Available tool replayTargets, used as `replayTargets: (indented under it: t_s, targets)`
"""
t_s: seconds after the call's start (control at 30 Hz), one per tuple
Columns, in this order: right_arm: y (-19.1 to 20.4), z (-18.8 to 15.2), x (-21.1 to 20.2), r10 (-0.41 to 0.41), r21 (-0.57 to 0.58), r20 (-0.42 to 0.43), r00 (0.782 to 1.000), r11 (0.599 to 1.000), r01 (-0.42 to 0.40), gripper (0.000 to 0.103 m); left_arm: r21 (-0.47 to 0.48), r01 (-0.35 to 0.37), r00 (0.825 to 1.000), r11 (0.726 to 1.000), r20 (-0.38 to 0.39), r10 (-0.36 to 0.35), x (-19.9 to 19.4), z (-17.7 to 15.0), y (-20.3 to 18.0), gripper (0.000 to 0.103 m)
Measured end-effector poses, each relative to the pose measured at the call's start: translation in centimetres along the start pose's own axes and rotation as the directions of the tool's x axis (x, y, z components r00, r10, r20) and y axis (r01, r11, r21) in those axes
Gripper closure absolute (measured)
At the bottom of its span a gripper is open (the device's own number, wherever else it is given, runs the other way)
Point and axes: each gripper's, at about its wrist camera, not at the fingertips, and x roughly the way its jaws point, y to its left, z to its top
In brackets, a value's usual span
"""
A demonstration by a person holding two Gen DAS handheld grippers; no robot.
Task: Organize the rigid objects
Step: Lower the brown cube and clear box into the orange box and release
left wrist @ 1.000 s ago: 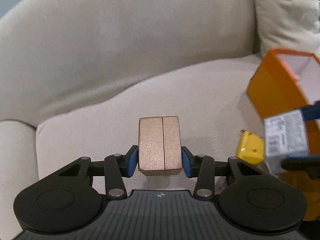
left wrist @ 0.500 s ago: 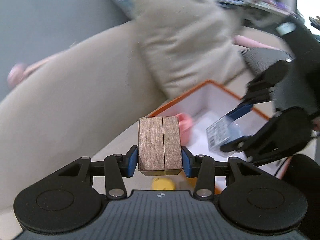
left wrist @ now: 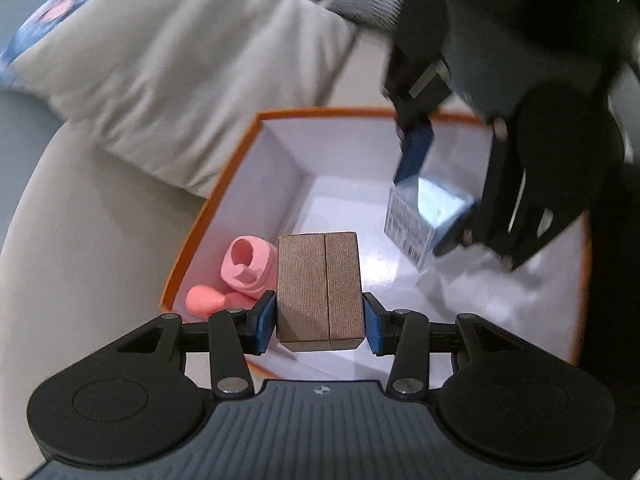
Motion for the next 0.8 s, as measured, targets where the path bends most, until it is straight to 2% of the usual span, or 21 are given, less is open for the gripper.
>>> replayTargets:
  t_s: [0.07, 0.13, 0.3, 0.5, 0.7, 0.77, 0.8]
  targets:
    - [-0.3, -0.1, 0.6, 0.002, -0.005, -0.007, 1.000, 1.000, -0.002, 0.051, 0.069, -0.004, 1.000, 0.998, -0.005, 0.005, 1.7, 0.2, -0.5, 0.052]
    - [-0.9, -0.1, 1.3, 0.005, -0.002, -0.014, 1.000, 1.000, -0.005, 0.051, 0.100, 0.009, 1.000, 0.995, -0.016, -0.008, 2.6, 0.0, -0.6, 0.052]
    - [-1.8, 0.0, 2.1, 0.037, 0.024, -0.019, 0.999, 0.999, -0.036, 0.051, 0.103, 0.039, 0.998, 0.994, -0.045, -0.035, 4.9, -0.1, -0.2, 0.052]
    - [-2.1, -0.2, 2.5, 0.038, 0.035, -0.030, 0.999, 0.999, -0.037, 0.051, 0.122, 0.035, 0.995, 0.992, -0.101, -0.023, 7.1, 0.0, -0.2, 0.052]
    - [-2.1, -0.6, 2.8, 0.043, 0.053, -0.039, 0.998, 0.998, -0.041, 0.051, 0.241, -0.011, 0.992, 0.970, -0.116, 0.040, 8.5, -0.8, -2.1, 0.052]
    - [-2.0, -0.7, 2.7, 0.042, 0.055, -0.040, 0.998, 0.998, -0.040, 0.051, 0.233, 0.000, 0.992, 0.972, -0.124, 0.030, 8.2, -0.8, -2.2, 0.050]
    - [-2.0, -0.7, 2.7, 0.042, 0.056, -0.039, 0.998, 0.998, -0.040, 0.051, 0.225, 0.004, 0.992, 0.974, -0.127, 0.025, 8.0, -0.9, -2.2, 0.046]
